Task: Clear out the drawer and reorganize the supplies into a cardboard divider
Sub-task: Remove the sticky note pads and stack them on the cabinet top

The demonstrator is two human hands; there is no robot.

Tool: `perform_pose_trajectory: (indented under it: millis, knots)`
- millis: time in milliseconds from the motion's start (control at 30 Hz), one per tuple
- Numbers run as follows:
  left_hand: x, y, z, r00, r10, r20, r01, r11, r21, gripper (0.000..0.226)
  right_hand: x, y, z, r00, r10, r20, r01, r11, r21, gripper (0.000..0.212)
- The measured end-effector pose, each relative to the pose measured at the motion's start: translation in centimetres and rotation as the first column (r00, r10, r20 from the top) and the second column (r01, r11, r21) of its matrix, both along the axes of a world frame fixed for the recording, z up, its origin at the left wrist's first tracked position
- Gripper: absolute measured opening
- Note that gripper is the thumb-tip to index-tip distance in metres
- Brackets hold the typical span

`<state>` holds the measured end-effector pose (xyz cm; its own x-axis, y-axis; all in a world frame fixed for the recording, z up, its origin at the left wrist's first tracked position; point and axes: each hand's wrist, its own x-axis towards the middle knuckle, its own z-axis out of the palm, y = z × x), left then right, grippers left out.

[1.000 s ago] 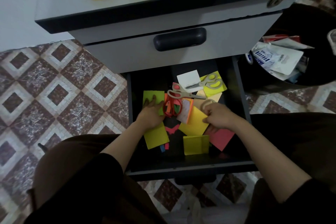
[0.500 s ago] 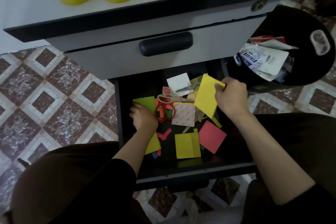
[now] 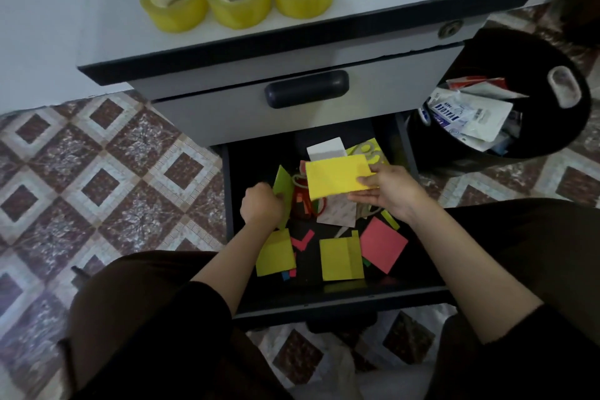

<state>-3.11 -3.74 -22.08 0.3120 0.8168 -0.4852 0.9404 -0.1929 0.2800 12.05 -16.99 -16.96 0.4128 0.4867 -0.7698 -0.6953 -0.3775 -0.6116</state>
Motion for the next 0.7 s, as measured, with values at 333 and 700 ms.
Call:
perform_pose_trajectory:
  millis: [333,700]
  knots:
    - [-3.3,-0.2,6.6,0.968,0.041,0.246,0.028,0.962,-0.271,0.043,-2.3,-2.3,4.9,0.993,0.116,0.014,-0.116,0.985,0.129,0.065]
    - [-3.8,-3.1,15.3,0.765,0.029,0.643,0.12,0.975,-0.187,0.011,-1.0,-5.5,11.5,0.967,0.031,0.254,-0.085,0.975,0.204,0.04]
